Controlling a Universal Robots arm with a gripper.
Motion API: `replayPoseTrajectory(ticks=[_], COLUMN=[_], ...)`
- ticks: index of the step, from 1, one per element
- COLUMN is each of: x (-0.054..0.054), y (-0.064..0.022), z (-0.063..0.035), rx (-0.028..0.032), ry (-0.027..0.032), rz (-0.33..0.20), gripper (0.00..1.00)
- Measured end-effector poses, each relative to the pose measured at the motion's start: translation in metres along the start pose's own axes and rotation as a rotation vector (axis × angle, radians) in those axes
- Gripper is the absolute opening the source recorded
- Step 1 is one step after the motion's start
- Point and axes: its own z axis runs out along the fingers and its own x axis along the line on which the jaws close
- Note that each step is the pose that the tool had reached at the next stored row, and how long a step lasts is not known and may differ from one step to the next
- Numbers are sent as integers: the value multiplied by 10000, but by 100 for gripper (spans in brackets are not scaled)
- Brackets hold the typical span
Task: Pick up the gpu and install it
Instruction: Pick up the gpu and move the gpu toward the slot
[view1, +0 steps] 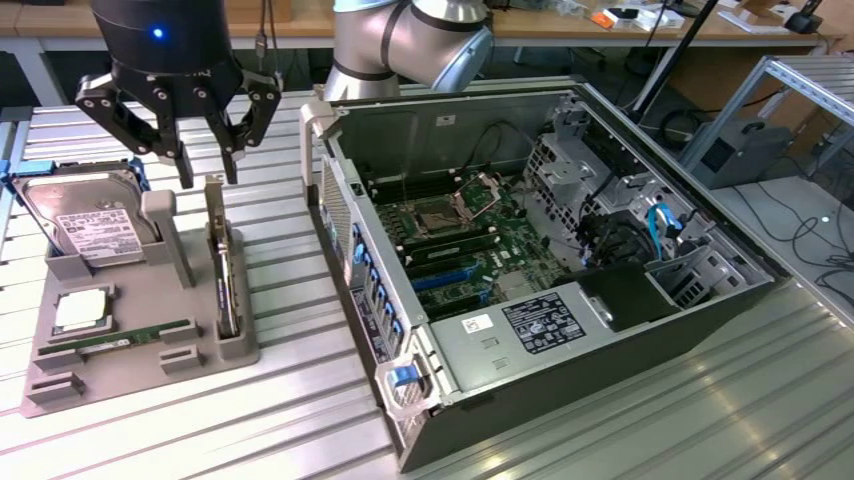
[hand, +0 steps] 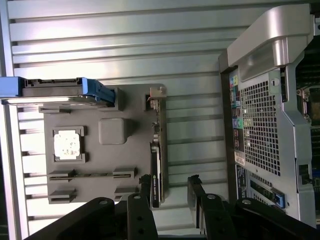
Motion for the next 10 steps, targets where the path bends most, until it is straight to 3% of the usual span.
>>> replayPoseTrajectory(ticks=[10], x=[7], y=[-1], z=[24], rx=[0], ry=[0], rz=[0], gripper=[42])
